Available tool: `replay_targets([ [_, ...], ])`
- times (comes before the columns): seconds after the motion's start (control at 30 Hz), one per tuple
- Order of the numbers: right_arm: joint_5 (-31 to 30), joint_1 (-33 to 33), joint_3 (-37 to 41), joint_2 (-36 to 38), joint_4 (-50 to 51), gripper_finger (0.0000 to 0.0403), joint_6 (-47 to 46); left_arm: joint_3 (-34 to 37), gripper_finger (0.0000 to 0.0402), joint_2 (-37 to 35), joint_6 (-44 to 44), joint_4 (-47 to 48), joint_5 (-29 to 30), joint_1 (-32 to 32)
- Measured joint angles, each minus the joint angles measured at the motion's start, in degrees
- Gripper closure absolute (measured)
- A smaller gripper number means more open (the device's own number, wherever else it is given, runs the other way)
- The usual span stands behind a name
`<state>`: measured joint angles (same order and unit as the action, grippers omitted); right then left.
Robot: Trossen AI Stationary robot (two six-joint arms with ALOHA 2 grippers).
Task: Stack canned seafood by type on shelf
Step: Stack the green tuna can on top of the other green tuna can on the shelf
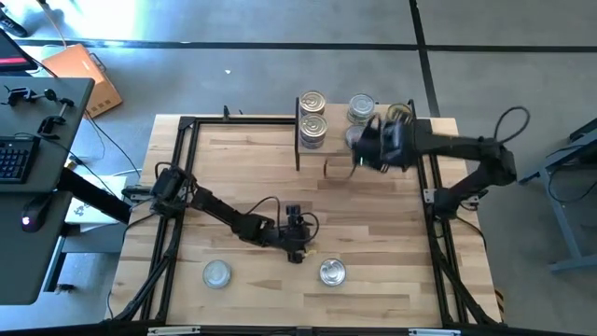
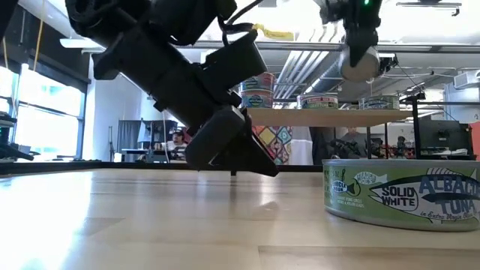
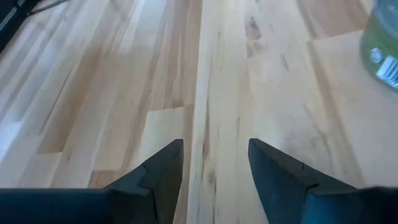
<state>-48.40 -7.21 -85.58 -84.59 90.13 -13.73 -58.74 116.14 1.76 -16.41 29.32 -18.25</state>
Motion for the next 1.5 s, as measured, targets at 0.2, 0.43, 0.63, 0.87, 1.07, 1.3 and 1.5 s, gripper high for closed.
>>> replay_targets([
  [0.2,1.7,-14.8,0.0,0.7,-1.9,0.0283,10.6,0.0,0.0229,0.0,0.4,-0.5,0.0,-0.3],
  [0.43,1.9,-23.0,1.9,0.6,-13.5,0.0283,22.9,0.0,0.0229,0.0,0.4,-0.6,0.0,-0.2],
  [0.63,1.9,-25.8,6.2,0.6,-20.3,0.0283,29.5,0.0,0.0229,0.0,0.4,-0.6,0.0,-0.2],
  [0.87,1.2,-28.3,11.0,0.6,-23.7,0.0283,32.2,0.0,0.0229,0.0,0.4,-0.7,0.0,-0.2],
  [1.07,0.1,-28.6,12.3,0.6,-24.7,0.0265,32.2,0.0,0.0229,0.0,0.4,-0.7,0.0,-0.2],
  [1.3,2.0,-28.5,12.4,0.6,-25.4,0.0174,32.0,0.0,0.0229,0.0,0.4,-1.1,0.0,-0.2],
  [1.5,2.0,-28.5,11.8,0.6,-25.2,0.0162,32.2,0.0,0.0229,0.0,0.9,-1.1,0.0,-0.2],
])
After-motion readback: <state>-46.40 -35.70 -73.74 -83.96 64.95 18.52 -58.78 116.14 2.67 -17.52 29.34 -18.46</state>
